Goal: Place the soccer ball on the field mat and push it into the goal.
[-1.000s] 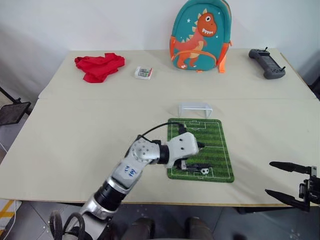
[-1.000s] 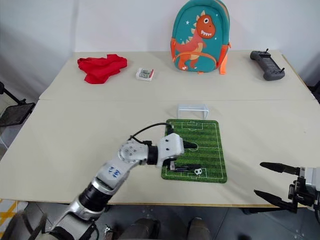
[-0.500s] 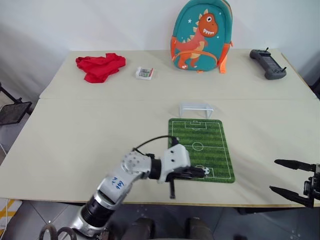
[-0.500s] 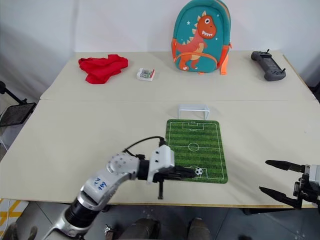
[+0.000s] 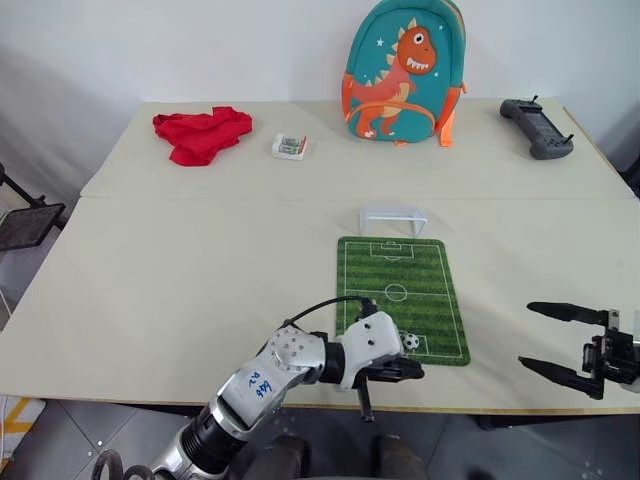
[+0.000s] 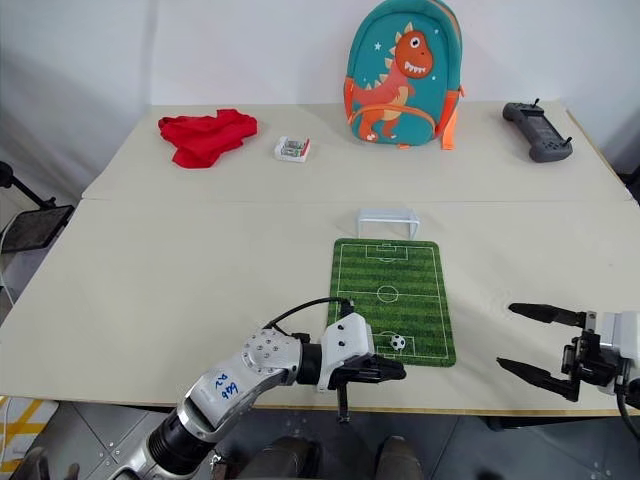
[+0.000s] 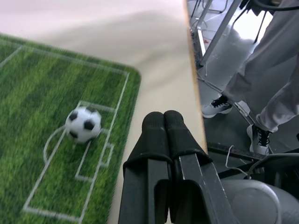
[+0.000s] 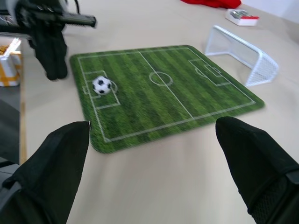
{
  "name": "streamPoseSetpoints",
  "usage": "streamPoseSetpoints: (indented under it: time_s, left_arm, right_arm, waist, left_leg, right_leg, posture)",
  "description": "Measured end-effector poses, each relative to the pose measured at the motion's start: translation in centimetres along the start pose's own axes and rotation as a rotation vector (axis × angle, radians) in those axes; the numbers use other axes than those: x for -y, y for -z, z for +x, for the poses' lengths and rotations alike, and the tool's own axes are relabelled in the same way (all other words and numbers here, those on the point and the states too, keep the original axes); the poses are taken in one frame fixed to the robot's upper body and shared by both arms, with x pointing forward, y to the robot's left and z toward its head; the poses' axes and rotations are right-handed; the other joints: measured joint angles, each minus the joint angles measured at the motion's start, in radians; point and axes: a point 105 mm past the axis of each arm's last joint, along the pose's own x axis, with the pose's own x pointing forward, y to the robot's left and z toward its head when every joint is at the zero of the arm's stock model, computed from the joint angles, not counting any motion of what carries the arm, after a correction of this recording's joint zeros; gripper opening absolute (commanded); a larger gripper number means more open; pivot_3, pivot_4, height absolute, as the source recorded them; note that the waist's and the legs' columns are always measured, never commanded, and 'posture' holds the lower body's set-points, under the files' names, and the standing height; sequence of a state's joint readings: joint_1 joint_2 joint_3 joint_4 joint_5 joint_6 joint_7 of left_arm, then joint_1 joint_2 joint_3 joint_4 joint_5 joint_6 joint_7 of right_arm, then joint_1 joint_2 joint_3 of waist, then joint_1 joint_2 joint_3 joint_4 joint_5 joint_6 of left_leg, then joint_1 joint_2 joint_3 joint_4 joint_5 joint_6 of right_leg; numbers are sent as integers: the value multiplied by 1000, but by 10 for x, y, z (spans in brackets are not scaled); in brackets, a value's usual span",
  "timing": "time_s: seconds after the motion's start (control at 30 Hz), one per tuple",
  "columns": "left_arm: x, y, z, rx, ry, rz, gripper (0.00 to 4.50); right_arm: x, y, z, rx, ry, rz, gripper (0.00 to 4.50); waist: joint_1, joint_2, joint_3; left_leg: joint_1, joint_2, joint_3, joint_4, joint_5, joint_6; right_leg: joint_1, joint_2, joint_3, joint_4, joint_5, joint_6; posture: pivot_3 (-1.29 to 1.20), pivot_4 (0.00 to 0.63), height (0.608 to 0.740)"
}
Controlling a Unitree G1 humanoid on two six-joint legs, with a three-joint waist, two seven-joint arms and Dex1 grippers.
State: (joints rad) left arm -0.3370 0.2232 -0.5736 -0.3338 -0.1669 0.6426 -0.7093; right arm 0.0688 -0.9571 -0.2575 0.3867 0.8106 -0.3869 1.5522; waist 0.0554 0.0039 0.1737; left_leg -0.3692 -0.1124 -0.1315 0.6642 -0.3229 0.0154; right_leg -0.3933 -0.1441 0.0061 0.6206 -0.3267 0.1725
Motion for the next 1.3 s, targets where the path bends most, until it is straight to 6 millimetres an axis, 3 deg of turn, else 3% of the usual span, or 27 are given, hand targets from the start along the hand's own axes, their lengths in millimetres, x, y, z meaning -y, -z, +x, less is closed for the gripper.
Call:
streamPoseSetpoints:
  time_s: [0.33, 0.63, 0.77, 0.87, 1.0, 1.13, 1.27, 1.3]
  left_arm:
    - [-8, -6, 12, 34, -6, 4, 27]
    - [-22, 3, 19, 5, -42, -5, 27]
    - [-39, -5, 23, 28, -94, 25, 27]
    - [-67, -14, 26, 63, -223, 81, 27]
    - [-102, -33, 8, 145, -367, 145, 27]
    - [-99, -45, -16, 231, -281, 157, 27]
    - [-107, -48, -61, 233, -265, 211, 27]
    - [-110, -47, -80, 222, -265, 219, 27]
  right_arm:
    - [-12, -4, 5, -1, -20, 23, 4500]
    - [-17, -9, 9, 5, -31, 28, 4500]
    - [-20, -8, 11, 9, -29, 34, 4500]
    - [-22, -9, 11, 23, 10, 30, 4500]
    - [-19, -7, 12, 65, 126, 41, 4500]
    - [-3, -11, 16, 146, 305, 54, 4500]
    - [2, -13, 19, 181, 374, 65, 4500]
    - [4, -13, 20, 197, 391, 65, 4500]
  waist:
    - [-1, 0, 0]
    - [1, 0, 0]
    - [0, -1, 0]
    - [3, -2, 1]
    - [-3, -3, 2]
    - [-7, -3, 2]
    - [-9, -2, 1]
    - [-13, -2, 1]
  left_leg:
    - [0, 0, 0, 0, 0, 0]
    - [0, 0, 0, 0, 0, 0]
    - [0, 0, 1, 0, 0, 0]
    - [0, 0, 1, 0, 0, 0]
    - [0, 0, 2, 0, 0, 0]
    - [0, 1, 2, -1, 0, -1]
    - [0, 1, 2, 0, 0, -1]
    - [0, 1, 2, 0, 0, -1]
  right_leg:
    - [0, 0, 0, 0, 0, 0]
    - [0, 0, 0, 0, 0, 0]
    - [0, 0, 0, 0, 0, 0]
    - [0, 0, 0, 0, 0, 0]
    - [-1, 0, 1, 0, 0, 1]
    - [-3, 0, 1, 3, 0, 1]
    - [-4, 0, 1, 5, 1, 0]
    - [-4, 0, 1, 5, 1, 0]
  posture:
    - [0, 150, 740]
    - [0, 150, 740]
    - [0, 150, 740]
    - [0, 150, 740]
    - [0, 150, 740]
    - [0, 150, 740]
    - [0, 150, 740]
    - [0, 150, 740]
